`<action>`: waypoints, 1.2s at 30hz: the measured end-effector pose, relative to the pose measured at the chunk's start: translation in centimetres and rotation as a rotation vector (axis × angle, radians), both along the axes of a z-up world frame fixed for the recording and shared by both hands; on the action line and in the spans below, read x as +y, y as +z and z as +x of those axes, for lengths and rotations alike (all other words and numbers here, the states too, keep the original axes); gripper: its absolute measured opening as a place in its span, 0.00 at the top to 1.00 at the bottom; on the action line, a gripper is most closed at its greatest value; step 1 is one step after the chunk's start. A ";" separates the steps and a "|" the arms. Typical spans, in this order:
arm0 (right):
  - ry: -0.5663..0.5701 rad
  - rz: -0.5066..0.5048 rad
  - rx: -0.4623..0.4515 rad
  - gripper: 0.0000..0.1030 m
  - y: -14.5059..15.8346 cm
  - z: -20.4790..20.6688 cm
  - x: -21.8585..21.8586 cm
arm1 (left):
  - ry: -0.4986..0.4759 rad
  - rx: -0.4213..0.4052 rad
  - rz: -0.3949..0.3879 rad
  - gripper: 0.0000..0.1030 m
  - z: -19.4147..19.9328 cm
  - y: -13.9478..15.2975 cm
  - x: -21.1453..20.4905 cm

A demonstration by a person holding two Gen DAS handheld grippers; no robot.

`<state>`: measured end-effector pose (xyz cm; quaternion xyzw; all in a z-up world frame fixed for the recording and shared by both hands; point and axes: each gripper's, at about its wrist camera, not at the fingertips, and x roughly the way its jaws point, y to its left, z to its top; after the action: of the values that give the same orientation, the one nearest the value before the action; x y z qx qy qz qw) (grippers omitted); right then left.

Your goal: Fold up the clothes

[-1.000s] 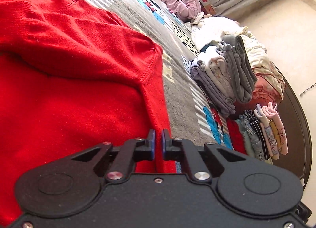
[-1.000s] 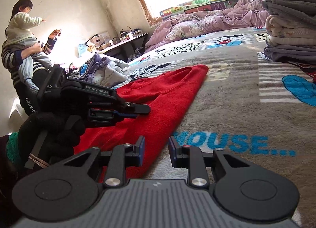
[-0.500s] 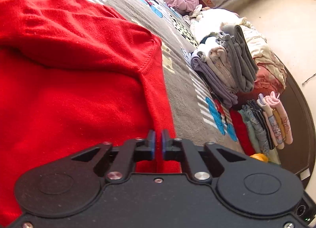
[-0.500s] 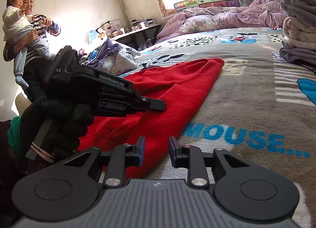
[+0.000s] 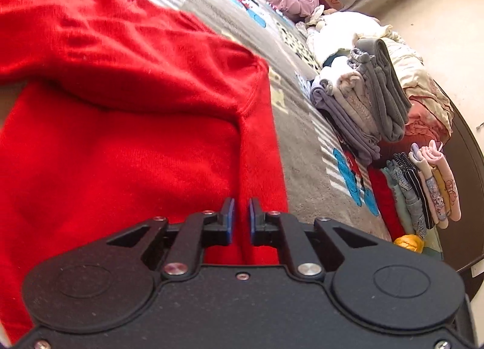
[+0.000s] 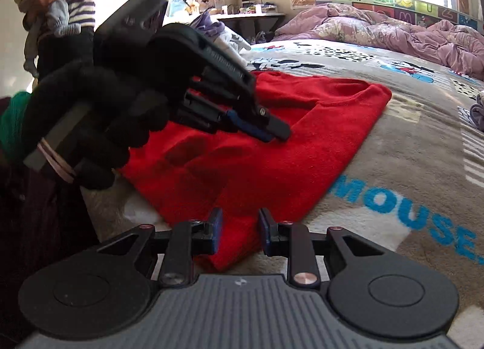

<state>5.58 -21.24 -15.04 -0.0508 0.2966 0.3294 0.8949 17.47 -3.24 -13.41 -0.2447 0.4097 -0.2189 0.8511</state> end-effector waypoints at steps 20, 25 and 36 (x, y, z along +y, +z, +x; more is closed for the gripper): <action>-0.105 0.300 0.021 0.72 1.2 1.8 -3.5 | 0.362 -0.122 0.081 0.73 -1.0 2.7 11.6; -0.078 0.255 0.069 0.72 0.0 2.3 -2.0 | 0.501 -0.074 -0.006 0.73 0.1 2.4 17.4; -0.096 0.296 0.101 0.71 -0.7 3.0 -2.5 | 0.431 -0.078 0.010 0.70 2.3 0.4 19.2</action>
<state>8.57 -23.72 -15.75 0.1124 0.2914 0.3286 0.8914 19.77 15.96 -13.01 -0.3137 0.3159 -0.0388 0.8946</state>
